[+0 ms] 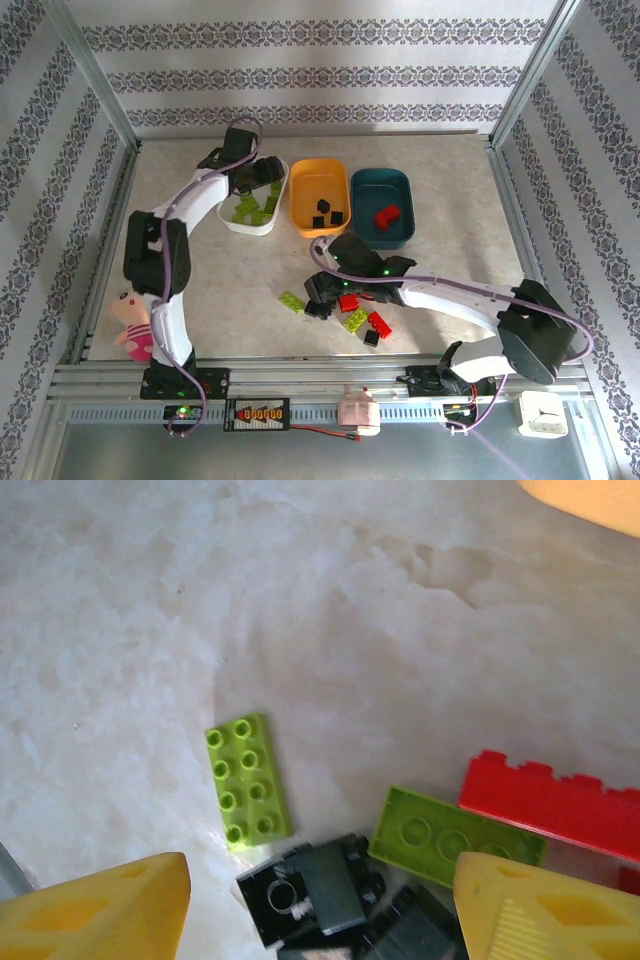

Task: Sort the legos into containers by color
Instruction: Place the lego in the container, then pick up the lego from the bottom-center of the table.

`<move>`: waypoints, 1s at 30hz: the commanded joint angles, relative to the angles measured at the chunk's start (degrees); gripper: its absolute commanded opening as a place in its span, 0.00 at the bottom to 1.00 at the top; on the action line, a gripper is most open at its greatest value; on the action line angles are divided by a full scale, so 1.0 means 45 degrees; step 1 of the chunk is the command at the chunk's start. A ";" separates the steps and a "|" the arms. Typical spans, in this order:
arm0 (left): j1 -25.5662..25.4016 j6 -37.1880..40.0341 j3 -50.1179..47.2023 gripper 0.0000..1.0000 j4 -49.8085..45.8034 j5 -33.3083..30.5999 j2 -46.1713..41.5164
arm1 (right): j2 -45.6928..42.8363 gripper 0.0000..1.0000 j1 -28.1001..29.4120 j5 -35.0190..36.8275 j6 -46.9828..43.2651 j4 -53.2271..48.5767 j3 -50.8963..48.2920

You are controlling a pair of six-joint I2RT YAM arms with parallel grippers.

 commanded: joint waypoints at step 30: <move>-0.0441 -0.1253 -1.0479 1.00 -0.0206 -0.0525 -1.5834 | 0.7162 0.45 0.2658 0.2285 -0.2430 -0.3029 0.5070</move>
